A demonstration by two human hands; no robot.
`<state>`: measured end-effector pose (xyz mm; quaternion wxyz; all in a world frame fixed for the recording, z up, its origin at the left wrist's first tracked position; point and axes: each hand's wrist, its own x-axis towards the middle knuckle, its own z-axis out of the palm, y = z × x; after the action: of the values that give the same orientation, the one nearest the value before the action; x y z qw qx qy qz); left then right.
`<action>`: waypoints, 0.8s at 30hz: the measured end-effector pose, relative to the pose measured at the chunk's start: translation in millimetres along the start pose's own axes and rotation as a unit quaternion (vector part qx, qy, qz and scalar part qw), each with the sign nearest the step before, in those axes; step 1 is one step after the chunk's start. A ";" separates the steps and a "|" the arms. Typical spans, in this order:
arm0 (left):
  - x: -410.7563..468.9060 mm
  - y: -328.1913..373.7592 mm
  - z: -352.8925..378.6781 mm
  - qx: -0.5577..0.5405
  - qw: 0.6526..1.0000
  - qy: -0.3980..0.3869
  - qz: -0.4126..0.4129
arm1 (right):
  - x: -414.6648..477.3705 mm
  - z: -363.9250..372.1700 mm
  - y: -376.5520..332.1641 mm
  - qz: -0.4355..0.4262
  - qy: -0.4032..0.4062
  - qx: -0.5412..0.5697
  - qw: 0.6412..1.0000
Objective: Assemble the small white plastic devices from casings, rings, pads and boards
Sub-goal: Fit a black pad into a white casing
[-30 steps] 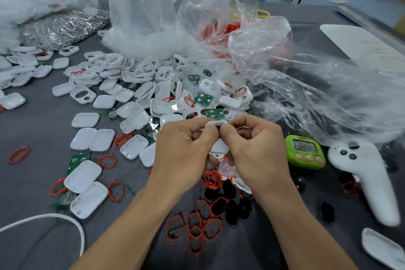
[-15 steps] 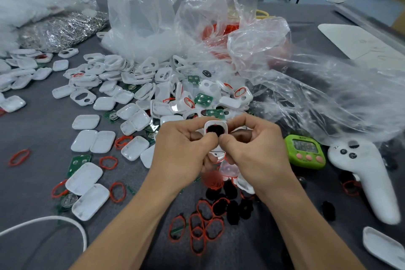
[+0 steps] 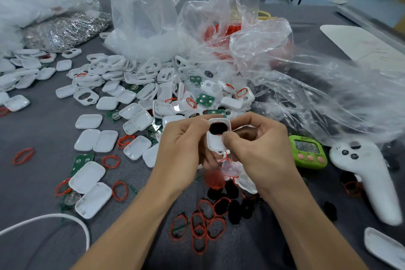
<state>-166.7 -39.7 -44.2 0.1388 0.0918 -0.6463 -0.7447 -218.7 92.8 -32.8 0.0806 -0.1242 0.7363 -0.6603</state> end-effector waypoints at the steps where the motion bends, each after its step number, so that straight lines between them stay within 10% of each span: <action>1: 0.5 -0.4 0.6 0.002 1.000 0.009 -0.004 | -0.2 0.3 0.0 0.002 0.000 0.001 1.000; 12: 18.7 -20.5 -22.3 -0.205 0.956 -0.160 -0.136 | 1.3 -5.5 -6.0 0.083 -0.046 0.152 0.984; 24: 10.7 3.8 -20.2 -0.286 0.930 -0.136 -0.187 | 11.5 -20.3 -8.1 0.035 0.066 0.002 0.997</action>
<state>-170.2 -62.6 -43.1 -0.0723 0.0653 -0.3895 -0.9159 -234.8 108.1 -21.9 0.0546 -0.0543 0.7424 -0.6655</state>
